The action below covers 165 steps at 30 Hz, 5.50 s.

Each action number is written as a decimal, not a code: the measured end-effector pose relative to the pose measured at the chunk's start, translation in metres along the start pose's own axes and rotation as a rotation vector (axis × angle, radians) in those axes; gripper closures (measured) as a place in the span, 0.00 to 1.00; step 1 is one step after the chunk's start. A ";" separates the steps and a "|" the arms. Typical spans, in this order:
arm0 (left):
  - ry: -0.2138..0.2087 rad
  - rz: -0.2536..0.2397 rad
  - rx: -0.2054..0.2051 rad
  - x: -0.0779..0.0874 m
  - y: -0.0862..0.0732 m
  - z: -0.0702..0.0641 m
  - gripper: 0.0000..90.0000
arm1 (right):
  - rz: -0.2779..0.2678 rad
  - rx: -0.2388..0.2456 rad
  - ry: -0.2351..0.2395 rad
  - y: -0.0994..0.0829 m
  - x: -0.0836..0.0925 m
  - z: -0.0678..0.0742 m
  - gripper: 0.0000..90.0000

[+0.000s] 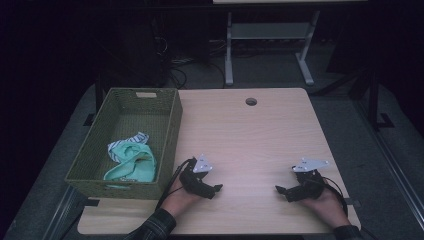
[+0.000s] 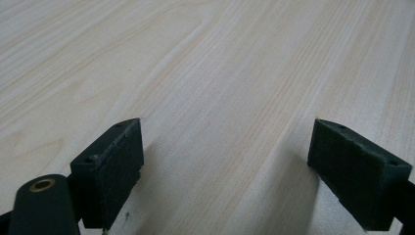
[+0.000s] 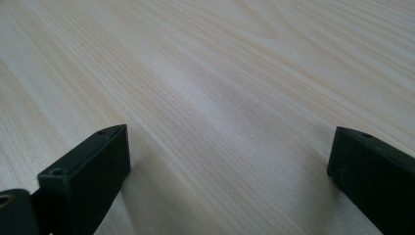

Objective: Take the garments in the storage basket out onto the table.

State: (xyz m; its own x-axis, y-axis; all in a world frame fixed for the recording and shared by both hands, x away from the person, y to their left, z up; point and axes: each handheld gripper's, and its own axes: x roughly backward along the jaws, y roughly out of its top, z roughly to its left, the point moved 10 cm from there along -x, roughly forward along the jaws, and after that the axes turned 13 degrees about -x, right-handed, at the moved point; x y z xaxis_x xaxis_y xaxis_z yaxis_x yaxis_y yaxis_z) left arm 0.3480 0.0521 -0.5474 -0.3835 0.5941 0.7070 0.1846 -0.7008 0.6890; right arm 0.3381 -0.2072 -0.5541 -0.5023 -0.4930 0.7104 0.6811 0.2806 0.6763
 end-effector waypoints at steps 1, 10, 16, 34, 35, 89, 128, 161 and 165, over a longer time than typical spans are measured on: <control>-0.002 0.004 -0.002 0.000 0.000 0.000 0.14 | 0.001 0.000 0.000 0.000 0.000 0.000 0.02; -0.018 0.027 0.049 0.000 0.003 0.004 0.15 | 0.001 0.001 0.002 0.000 0.000 0.000 0.02; -0.022 0.035 0.069 0.000 0.003 0.007 0.15 | 0.001 0.002 0.004 0.000 0.000 0.000 0.02; -0.023 0.031 0.065 0.007 0.011 0.012 0.15 | -0.001 0.000 0.001 0.001 -0.001 0.000 0.02; -0.023 0.031 0.065 0.007 0.011 0.012 0.15 | -0.001 0.000 0.001 0.001 -0.001 0.000 0.02; -0.030 0.002 0.071 0.038 0.047 0.029 0.15 | -0.001 0.000 0.001 0.001 -0.001 0.000 0.02; -0.043 -0.035 0.053 0.062 0.070 0.041 0.15 | -0.002 0.000 0.001 0.001 -0.001 0.000 0.02; -0.037 -0.031 0.039 0.090 0.068 0.067 0.16 | 0.000 0.002 0.002 0.001 -0.001 0.000 0.02; -0.027 -0.028 0.039 0.094 0.066 0.071 0.16 | 0.000 0.002 0.001 0.001 0.000 0.000 0.02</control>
State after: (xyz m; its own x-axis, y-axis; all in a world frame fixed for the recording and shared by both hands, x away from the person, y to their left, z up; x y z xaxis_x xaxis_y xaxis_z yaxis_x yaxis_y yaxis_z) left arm 0.3885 0.0896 -0.4241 -0.3643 0.6246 0.6908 0.2091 -0.6679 0.7142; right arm 0.3389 -0.2069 -0.5540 -0.5014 -0.4940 0.7103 0.6801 0.2824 0.6765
